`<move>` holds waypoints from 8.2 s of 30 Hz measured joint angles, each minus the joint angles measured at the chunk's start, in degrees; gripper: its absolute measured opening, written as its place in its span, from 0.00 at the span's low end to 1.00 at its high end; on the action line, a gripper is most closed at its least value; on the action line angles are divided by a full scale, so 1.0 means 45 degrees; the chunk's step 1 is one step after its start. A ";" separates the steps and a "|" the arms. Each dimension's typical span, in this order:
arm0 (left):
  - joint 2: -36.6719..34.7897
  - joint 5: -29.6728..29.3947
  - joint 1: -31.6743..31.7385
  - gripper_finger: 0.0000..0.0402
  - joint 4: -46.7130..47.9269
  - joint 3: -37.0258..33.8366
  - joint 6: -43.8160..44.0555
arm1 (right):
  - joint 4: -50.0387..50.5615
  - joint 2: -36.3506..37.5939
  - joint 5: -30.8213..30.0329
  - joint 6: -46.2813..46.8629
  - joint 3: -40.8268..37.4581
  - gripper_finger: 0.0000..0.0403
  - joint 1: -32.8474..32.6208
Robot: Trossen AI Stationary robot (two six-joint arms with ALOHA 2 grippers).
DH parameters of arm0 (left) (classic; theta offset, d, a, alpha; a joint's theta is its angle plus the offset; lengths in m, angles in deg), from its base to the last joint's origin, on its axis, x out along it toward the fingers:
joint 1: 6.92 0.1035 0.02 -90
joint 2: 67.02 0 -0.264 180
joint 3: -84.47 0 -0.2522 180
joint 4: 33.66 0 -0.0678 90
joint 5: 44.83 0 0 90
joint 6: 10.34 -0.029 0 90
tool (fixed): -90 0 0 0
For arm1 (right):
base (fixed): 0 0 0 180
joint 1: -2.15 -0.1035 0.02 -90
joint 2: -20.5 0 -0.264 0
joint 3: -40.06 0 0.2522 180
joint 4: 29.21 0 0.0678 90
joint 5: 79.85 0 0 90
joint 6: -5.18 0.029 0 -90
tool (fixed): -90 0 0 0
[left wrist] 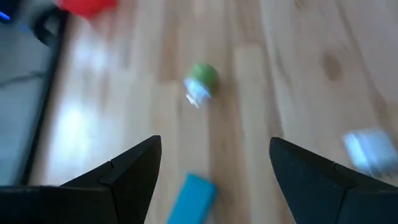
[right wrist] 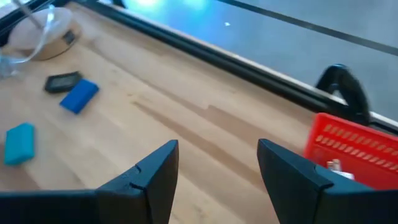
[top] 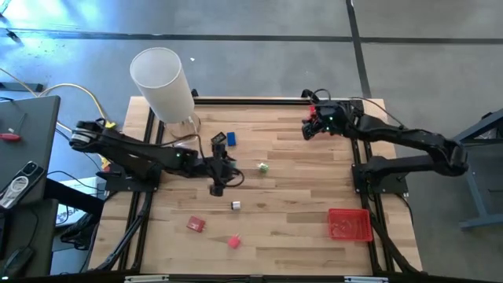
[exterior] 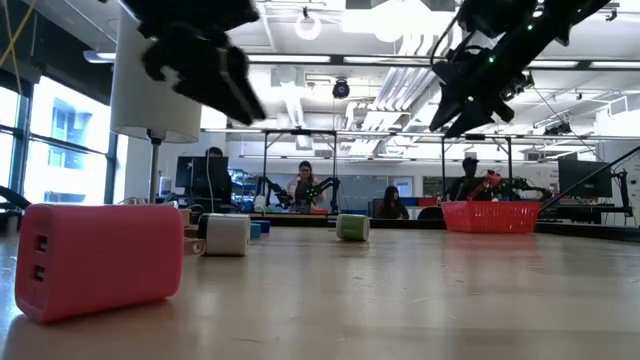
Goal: Pick & Place Office items
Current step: Put the light blue digital clock into the bottom red basket
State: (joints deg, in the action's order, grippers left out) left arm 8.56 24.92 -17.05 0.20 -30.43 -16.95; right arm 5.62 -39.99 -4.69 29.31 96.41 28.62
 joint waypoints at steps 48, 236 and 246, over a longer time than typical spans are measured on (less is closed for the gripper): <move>-0.0242 0.1754 0.1297 0.73 -0.2620 -0.5597 0.2768 | -0.2874 -0.0010 -0.0045 -0.0769 0.0000 0.51 -0.6175; 0.1936 -0.7055 -0.1847 0.38 -1.3439 -0.4041 -0.5606 | -1.2545 -0.6251 0.1929 0.1620 -0.0004 0.51 -0.5843; 0.1931 -0.6561 -0.1846 0.38 -1.4335 -0.4009 -0.6238 | -1.2563 -0.6251 0.1625 0.1684 -0.0005 0.51 -0.5840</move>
State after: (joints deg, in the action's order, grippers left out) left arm 17.25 -4.60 -25.36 -64.30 -48.48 -45.02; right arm -50.91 -68.12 2.62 36.88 96.38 2.34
